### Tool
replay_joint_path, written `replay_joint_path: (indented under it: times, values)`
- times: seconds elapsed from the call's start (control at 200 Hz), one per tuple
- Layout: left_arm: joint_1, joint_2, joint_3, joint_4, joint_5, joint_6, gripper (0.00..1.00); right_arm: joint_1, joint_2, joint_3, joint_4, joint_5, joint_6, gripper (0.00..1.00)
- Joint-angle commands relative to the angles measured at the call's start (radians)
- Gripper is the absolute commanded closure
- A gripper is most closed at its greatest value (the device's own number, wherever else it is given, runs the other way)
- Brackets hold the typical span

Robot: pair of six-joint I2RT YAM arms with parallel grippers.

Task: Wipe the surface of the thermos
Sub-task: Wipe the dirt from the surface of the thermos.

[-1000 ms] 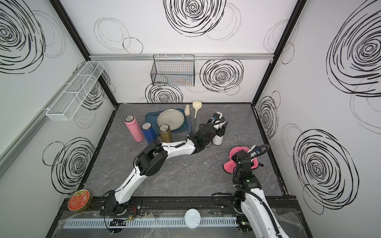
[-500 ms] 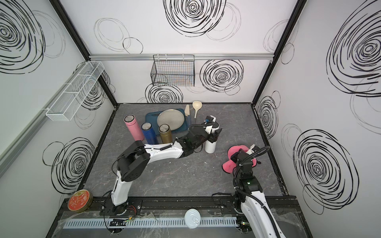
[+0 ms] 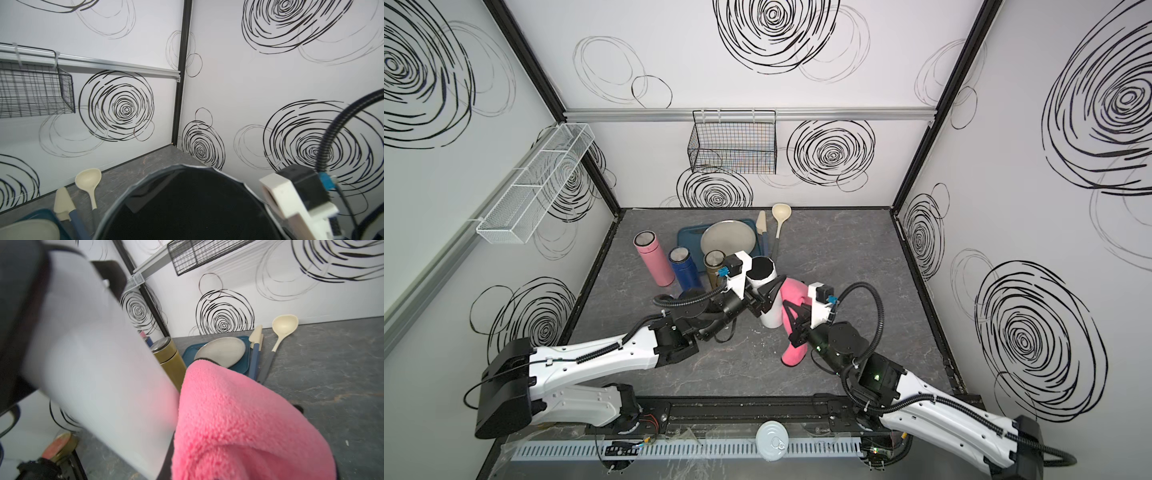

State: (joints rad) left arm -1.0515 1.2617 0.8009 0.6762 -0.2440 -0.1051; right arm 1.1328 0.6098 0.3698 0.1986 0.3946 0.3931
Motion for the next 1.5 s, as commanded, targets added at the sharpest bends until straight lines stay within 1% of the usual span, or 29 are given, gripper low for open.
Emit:
replay_joint_path:
  times: [0.0, 0.09, 0.185, 0.25, 0.355, 0.42, 0.485, 0.55, 0.635, 0.731, 0.796, 0.886, 0.966, 1.071, 1.166, 1.286, 1.396, 1.446, 1.491]
  values:
    - [0.037, -0.029, -0.006, 0.116, 0.034, -0.02, 1.0, 0.081, 0.084, -0.014, 0.177, 0.07, -0.099, 1.0]
    - [0.033, -0.048, 0.001, 0.095, 0.092, 0.008, 1.0, 0.082, 0.144, -0.063, 0.249, 0.06, -0.072, 1.0]
    - [0.015, -0.068, -0.01, 0.087, 0.142, 0.056, 1.0, 0.095, 0.161, -0.081, 0.296, 0.024, -0.083, 1.0]
    - [0.01, -0.08, -0.014, 0.082, 0.172, 0.07, 1.0, 0.128, 0.151, -0.039, 0.276, 0.016, -0.124, 1.0]
    - [0.009, -0.095, -0.025, 0.085, 0.203, 0.086, 1.0, 0.198, 0.145, 0.083, 0.208, 0.02, -0.213, 1.0]
    - [0.008, -0.1, -0.032, 0.092, 0.203, 0.095, 1.0, 0.231, 0.167, 0.148, 0.176, 0.025, -0.247, 1.0]
    - [0.008, -0.1, -0.034, 0.095, 0.203, 0.103, 1.0, 0.243, 0.2, 0.176, 0.171, 0.027, -0.256, 1.0]
    - [0.008, -0.102, -0.028, 0.088, 0.214, 0.107, 1.0, 0.24, 0.232, 0.151, 0.207, 0.061, -0.251, 1.0]
    - [0.009, -0.104, -0.027, 0.083, 0.238, 0.113, 1.0, 0.229, 0.265, 0.054, 0.292, 0.128, -0.203, 1.0]
    - [0.007, -0.11, -0.032, 0.087, 0.249, 0.111, 1.0, 0.193, 0.275, -0.074, 0.388, 0.103, -0.117, 1.0]
    - [0.005, -0.113, -0.035, 0.091, 0.253, 0.111, 1.0, 0.188, 0.26, -0.11, 0.395, 0.105, -0.094, 1.0]
    - [0.005, -0.11, -0.042, 0.1, 0.252, 0.111, 1.0, 0.193, 0.213, -0.078, 0.344, 0.093, -0.12, 1.0]
    - [0.005, -0.108, -0.039, 0.1, 0.253, 0.112, 1.0, 0.193, 0.182, -0.027, 0.324, 0.062, -0.18, 1.0]
    - [-0.001, -0.107, -0.036, 0.094, 0.261, 0.129, 1.0, 0.188, 0.177, 0.059, 0.29, 0.064, -0.233, 1.0]
    - [-0.007, -0.108, -0.039, 0.1, 0.262, 0.14, 1.0, 0.172, 0.176, 0.099, 0.269, 0.057, -0.24, 1.0]
    - [-0.01, -0.109, -0.04, 0.103, 0.266, 0.14, 1.0, 0.14, 0.15, 0.029, 0.317, 0.039, -0.198, 1.0]
    - [-0.008, -0.109, -0.047, 0.108, 0.255, 0.142, 1.0, 0.1, 0.138, -0.104, 0.385, 0.022, -0.103, 1.0]
    - [-0.007, -0.106, -0.05, 0.112, 0.253, 0.141, 1.0, 0.094, 0.145, -0.166, 0.422, 0.022, -0.083, 1.0]
    - [-0.007, -0.103, -0.051, 0.118, 0.255, 0.138, 1.0, 0.094, 0.148, -0.188, 0.427, 0.041, -0.069, 1.0]
